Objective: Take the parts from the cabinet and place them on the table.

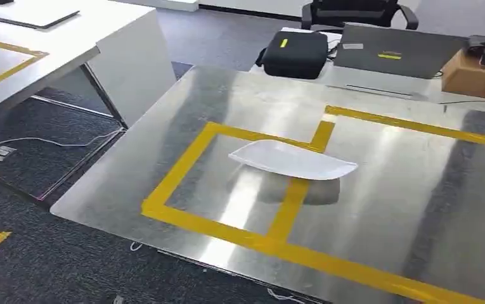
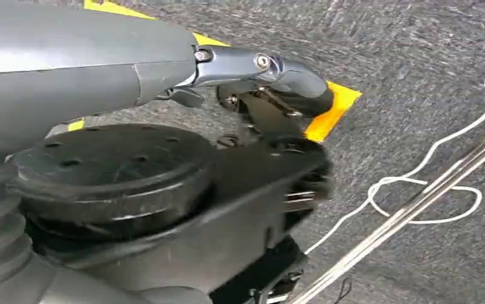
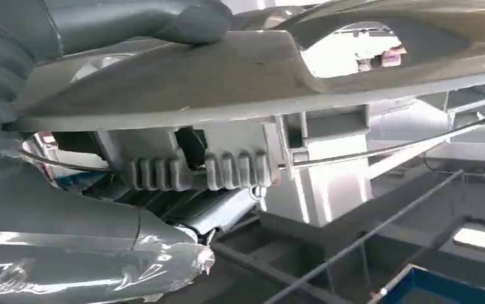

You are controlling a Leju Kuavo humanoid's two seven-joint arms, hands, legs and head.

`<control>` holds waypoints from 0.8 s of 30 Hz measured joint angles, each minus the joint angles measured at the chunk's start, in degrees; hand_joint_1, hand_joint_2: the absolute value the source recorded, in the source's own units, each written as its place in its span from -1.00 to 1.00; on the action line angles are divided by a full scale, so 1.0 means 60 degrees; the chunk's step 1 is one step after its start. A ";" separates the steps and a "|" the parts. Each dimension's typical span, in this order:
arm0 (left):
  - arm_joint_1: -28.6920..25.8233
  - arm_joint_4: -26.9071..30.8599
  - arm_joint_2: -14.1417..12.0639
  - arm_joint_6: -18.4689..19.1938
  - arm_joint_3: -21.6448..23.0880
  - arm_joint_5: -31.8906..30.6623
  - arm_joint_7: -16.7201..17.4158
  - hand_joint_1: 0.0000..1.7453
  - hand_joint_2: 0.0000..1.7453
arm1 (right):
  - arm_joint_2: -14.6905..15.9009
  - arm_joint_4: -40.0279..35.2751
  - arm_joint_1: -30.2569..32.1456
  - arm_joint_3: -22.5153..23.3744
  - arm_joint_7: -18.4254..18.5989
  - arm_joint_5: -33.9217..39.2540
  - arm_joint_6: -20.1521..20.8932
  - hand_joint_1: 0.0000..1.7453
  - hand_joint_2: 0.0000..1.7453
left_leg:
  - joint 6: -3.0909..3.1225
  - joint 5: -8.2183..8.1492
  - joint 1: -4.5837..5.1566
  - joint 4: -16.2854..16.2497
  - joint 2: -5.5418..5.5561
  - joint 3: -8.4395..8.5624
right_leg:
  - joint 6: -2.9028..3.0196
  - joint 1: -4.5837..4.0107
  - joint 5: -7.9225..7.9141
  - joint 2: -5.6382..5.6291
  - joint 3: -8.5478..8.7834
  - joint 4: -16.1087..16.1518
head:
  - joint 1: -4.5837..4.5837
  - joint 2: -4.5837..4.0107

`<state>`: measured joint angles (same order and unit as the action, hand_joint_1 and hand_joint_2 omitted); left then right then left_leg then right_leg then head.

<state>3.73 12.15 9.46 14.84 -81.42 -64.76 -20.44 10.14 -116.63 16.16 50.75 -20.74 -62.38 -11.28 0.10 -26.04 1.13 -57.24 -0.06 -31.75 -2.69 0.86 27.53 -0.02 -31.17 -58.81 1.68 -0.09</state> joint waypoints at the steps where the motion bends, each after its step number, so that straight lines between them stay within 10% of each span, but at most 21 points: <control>1: 0.0000 0.0000 0.0007 0.0000 0.0000 -0.0004 -0.0076 -1.00 1.00 | 0.0007 0.0000 0.0002 -0.0022 0.0000 0.0018 0.0000 1.00 1.00 | 0.0040 0.0002 0.0024 0.0004 0.0000 -0.0031 | -0.0064 0.0025 -0.0023 0.0000 -0.0010 0.0054 | 0.0029 0.0000; 3: -0.0018 0.0000 0.0004 -0.0058 0.0000 -0.0004 -0.0131 -1.00 1.00 | 0.0033 -0.0015 0.0043 -0.0040 0.0000 0.0087 0.0015 1.00 1.00 | 0.0089 0.0146 -0.0015 0.0195 0.0003 0.0026 | -0.0138 0.0016 -0.0054 0.0003 -0.0016 0.0130 | 0.0026 0.0000; 4: -0.0010 0.0000 0.0000 -0.0073 0.0000 -0.0004 -0.0153 -1.00 1.00 | 0.0033 -0.0018 0.0080 -0.0062 0.0000 0.0128 0.0015 1.00 1.00 | -0.0070 0.0159 -0.0011 0.0232 0.0016 0.0021 | 0.0303 -0.0006 -0.0015 0.0021 -0.0003 0.0279 | -0.0066 -0.0004; 5: -0.0007 0.0000 0.0011 -0.0091 0.0000 -0.0004 -0.0156 -1.00 1.00 | 0.0069 -0.0018 0.0066 -0.0077 0.0000 0.0153 0.0018 1.00 1.00 | -0.0020 0.0183 -0.0009 0.0232 0.0020 0.0005 | 0.0481 -0.0038 -0.0060 0.0016 -0.0025 0.0262 | -0.0095 0.0004; 8: -0.0010 0.0000 0.0062 -0.0131 0.0000 -0.0011 -0.0156 -1.00 1.00 | 0.0062 -0.0018 0.0069 -0.0087 0.0004 0.0215 0.0047 1.00 1.00 | 0.0056 0.0202 0.0020 0.0231 0.0019 -0.0006 | 0.0395 -0.0019 -0.0147 0.0010 -0.0011 0.0318 | -0.0142 0.0000; 12: -0.0006 0.0000 0.0062 -0.0153 0.0000 -0.0014 -0.0156 -1.00 1.00 | 0.0058 -0.0018 0.0112 -0.0095 0.0011 0.0211 0.0215 1.00 1.00 | 0.0137 0.0239 0.0072 0.0223 0.0018 -0.0059 | -0.0126 0.0063 -0.0319 0.0012 -0.0026 0.0415 | -0.0168 0.0000; 16: -0.0006 0.0000 0.0062 -0.0157 0.0000 -0.0011 -0.0156 -1.00 1.00 | 0.0062 -0.0018 0.0111 -0.0095 0.0044 0.0240 0.0284 1.00 1.00 | 0.0167 0.0259 0.0086 0.0219 0.0017 -0.0078 | -0.0176 0.0070 -0.0349 0.0012 -0.0046 0.0424 | -0.0168 0.0000; 19: 0.0002 0.0000 0.0047 -0.0160 0.0000 -0.0015 -0.0156 -1.00 1.00 | 0.0073 -0.0022 0.0123 -0.0091 0.0062 0.0262 0.0295 1.00 1.00 | 0.0420 0.0430 0.0086 0.0469 0.0004 -0.0019 | -0.0400 0.0100 -0.0476 0.0001 0.0052 0.0589 | -0.0157 0.0000; 24: -0.0003 0.0000 0.0062 -0.0160 -0.0004 -0.0011 -0.0149 -1.00 1.00 | 0.0080 -0.0018 0.0145 -0.0087 0.0066 0.0277 0.0299 1.00 1.00 | 0.0449 0.0561 0.0031 0.0622 -0.0158 -0.0013 | -0.0418 0.0130 0.1061 0.0003 -0.1295 -0.2357 | -0.0189 0.0000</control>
<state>3.71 12.15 9.84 13.88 -81.44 -64.83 -21.33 10.62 -116.74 17.03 50.23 -20.35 -60.72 -9.49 2.79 -22.68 1.31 -53.51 -1.01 -31.82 -5.19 1.64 33.89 -0.01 -38.94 -72.95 0.55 -0.09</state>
